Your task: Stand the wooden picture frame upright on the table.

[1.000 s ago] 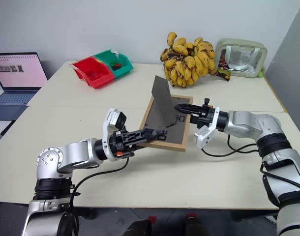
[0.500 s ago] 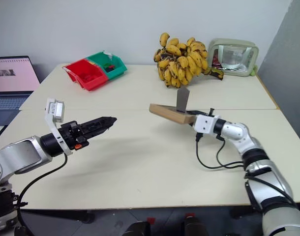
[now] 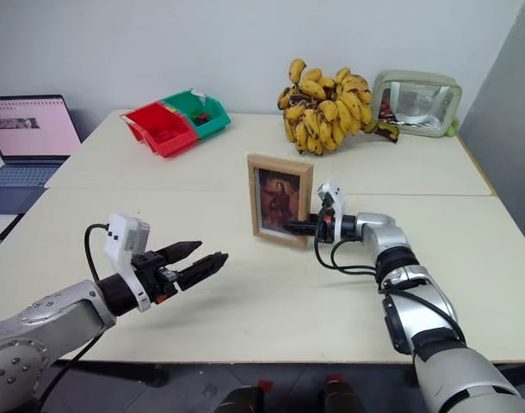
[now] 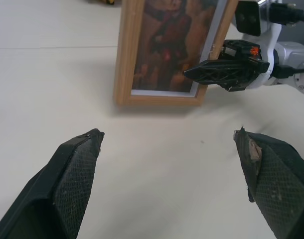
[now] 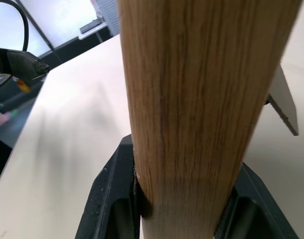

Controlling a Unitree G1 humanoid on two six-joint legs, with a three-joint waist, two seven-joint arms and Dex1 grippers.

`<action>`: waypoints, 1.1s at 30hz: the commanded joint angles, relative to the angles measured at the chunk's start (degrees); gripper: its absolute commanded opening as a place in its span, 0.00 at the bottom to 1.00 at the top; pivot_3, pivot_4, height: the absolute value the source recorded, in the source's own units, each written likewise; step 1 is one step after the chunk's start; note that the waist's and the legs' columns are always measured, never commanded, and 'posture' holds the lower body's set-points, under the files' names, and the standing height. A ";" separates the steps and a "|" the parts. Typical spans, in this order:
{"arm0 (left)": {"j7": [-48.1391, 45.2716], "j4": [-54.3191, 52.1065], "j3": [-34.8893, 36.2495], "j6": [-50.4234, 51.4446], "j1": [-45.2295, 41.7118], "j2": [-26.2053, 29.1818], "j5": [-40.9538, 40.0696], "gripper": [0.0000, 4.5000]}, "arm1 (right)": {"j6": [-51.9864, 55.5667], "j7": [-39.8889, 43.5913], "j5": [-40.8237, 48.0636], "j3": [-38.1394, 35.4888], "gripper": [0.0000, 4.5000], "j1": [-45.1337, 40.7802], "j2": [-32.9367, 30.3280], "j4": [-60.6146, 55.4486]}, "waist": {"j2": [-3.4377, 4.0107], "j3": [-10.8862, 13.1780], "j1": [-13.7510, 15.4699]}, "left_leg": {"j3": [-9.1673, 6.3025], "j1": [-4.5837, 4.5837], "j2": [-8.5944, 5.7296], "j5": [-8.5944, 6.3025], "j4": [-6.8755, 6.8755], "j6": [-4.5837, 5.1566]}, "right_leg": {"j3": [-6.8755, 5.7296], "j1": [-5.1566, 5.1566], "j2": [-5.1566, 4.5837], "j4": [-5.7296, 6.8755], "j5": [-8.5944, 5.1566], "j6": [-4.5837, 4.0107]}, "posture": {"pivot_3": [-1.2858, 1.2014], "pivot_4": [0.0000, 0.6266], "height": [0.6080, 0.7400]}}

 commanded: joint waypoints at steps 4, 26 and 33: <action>-1.85 -3.46 0.27 -2.49 1.79 0.20 3.65 1.00 | -1.54 1.15 -1.56 -2.01 0.29 0.06 2.23 2.84 | 0.00 0.00 -0.16 | -0.01 0.01 0.02 0.00 0.00 0.00 | 0.00 0.00 0.02 0.00 0.00 0.00 | 0.52 0.24 1.00; -13.48 6.73 2.12 -2.07 -2.56 7.06 9.87 1.00 | 1.66 0.26 -10.44 0.46 0.99 21.57 -18.84 -38.17 | 0.04 0.00 1.28 | -0.16 -0.03 -0.04 -0.01 0.00 0.02 | -0.15 0.16 0.02 -0.25 -0.01 0.03 | 0.52 0.24 1.00; -23.93 21.02 0.24 -4.22 -13.99 13.15 14.66 1.00 | 38.15 -9.56 0.94 -5.76 0.99 25.94 -22.51 -73.08 | 0.12 0.04 0.00 | -0.13 0.03 0.12 -0.02 -0.13 0.02 | -0.09 -0.01 0.32 -0.20 -0.01 -0.15 | 0.52 0.24 1.00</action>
